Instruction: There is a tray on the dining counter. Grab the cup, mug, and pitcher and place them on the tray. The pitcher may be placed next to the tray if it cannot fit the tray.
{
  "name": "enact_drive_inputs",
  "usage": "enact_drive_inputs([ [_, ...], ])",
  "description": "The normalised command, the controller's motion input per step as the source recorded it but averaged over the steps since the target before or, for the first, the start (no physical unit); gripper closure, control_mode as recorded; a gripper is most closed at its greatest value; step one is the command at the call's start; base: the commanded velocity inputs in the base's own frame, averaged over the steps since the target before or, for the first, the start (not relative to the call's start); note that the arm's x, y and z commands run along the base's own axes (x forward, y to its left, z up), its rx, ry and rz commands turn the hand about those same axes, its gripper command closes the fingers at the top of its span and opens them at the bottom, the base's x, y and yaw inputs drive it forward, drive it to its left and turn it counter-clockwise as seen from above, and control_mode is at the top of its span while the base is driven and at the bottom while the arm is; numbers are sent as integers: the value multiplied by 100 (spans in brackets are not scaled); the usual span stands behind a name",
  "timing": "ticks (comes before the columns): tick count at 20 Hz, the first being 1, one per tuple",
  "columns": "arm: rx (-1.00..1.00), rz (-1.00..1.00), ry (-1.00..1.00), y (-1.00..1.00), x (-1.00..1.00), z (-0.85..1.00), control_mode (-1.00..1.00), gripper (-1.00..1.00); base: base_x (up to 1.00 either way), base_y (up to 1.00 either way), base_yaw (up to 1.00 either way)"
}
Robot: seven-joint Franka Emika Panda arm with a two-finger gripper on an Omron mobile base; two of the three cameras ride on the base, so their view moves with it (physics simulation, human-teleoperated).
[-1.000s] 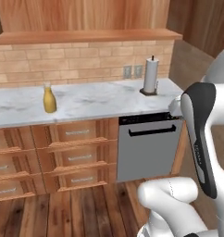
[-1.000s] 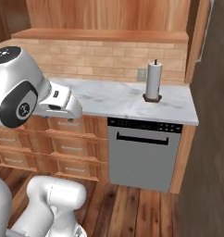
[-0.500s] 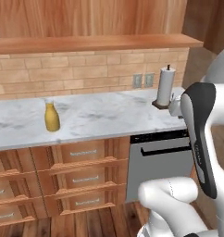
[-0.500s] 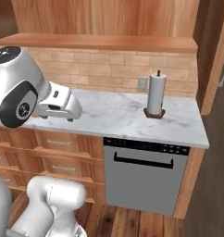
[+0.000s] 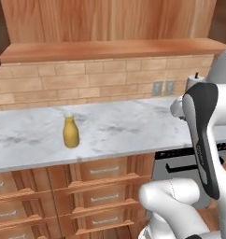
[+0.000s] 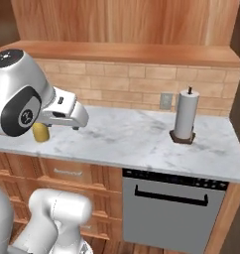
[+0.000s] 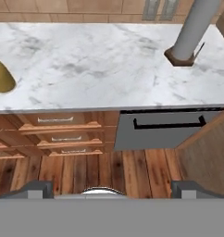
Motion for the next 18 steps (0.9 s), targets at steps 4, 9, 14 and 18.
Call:
enact_drive_inputs([
  [4, 0, 0, 0, 0, 0, 0, 100, -100, 32, 57, 0],
  [9, 0, 0, 0, 0, 0, 0, 100, -100, 27, 57, 0],
  [14, 0, 0, 0, 0, 0, 0, 100, -100, 26, 56, 0],
  [18, 0, 0, 0, 0, 0, 0, 100, -100, 39, 44, 0],
])
